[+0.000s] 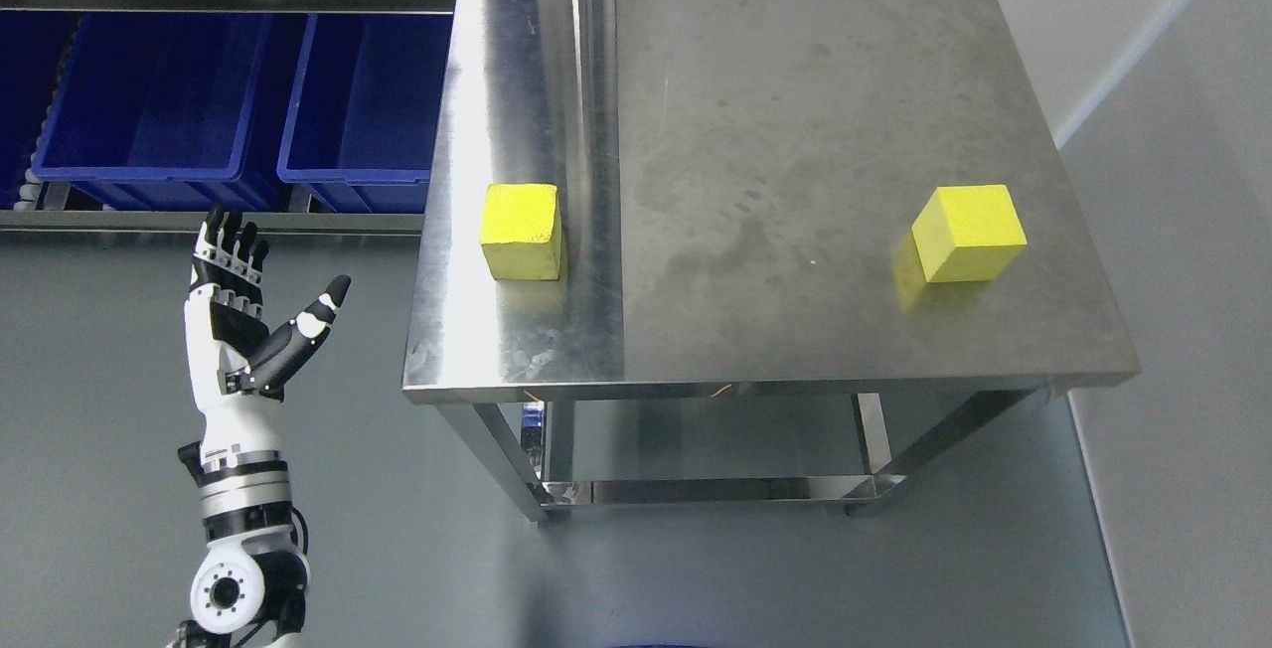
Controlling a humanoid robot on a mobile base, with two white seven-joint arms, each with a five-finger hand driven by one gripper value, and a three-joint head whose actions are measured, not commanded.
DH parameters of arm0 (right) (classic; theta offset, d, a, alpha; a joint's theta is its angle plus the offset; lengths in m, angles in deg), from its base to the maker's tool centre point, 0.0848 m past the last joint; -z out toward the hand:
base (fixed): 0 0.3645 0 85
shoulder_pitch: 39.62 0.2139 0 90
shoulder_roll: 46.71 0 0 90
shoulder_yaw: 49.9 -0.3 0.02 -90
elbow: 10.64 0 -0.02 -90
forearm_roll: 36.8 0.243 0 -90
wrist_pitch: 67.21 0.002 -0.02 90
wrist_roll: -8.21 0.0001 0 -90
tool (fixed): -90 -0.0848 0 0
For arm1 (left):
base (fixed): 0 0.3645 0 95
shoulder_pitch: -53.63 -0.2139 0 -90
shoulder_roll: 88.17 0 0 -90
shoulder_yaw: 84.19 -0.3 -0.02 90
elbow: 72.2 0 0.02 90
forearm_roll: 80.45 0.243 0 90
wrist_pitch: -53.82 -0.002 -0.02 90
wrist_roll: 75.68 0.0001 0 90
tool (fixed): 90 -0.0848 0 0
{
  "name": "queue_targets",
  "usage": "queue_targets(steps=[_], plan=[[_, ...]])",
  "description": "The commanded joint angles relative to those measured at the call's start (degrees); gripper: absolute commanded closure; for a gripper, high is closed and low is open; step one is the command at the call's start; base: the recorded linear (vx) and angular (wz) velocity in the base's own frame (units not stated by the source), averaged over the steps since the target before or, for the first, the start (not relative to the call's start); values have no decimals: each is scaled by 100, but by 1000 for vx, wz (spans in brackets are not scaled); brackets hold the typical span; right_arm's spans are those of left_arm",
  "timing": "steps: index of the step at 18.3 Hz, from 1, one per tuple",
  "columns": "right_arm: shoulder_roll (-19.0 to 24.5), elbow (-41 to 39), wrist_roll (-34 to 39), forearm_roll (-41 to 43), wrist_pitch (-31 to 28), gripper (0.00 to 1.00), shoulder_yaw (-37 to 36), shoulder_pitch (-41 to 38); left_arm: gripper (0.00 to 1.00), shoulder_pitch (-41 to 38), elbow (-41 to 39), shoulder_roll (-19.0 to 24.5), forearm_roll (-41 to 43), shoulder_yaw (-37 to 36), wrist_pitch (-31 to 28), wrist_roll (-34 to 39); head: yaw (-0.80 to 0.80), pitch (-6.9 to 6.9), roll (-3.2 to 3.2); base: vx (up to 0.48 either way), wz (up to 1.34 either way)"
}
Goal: Move yellow foam block to right shelf middle
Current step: 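Reach the left hand toward the yellow foam cube nearer the robot's left arm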
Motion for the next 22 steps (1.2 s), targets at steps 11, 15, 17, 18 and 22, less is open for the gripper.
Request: queue_targets(steps=[11, 15, 17, 18, 22], plan=[[-100, -100, 9, -13, 5, 0, 0, -106, 0, 780, 115, 290, 252, -179, 482, -1439, 0, 0, 0, 0, 0], [-100, -100, 9, -13, 5, 0, 0, -106, 0, 965, 124, 395, 523, -223, 535, -2995, 0, 0, 0, 0, 0], [-100, -100, 9, -13, 5, 0, 0, -114, 0, 1027, 124, 413, 858, -275, 552, -3227, 0, 0, 0, 0, 0], [-100, -100, 9, -13, 5, 0, 0, -114, 0, 1053, 124, 439, 928, -275, 553, -3219, 0, 0, 0, 0, 0], [-100, -100, 9, -13, 5, 0, 0, -105, 0, 1526, 185, 773, 1664, -284, 386, -3280, 0, 0, 0, 0, 0]])
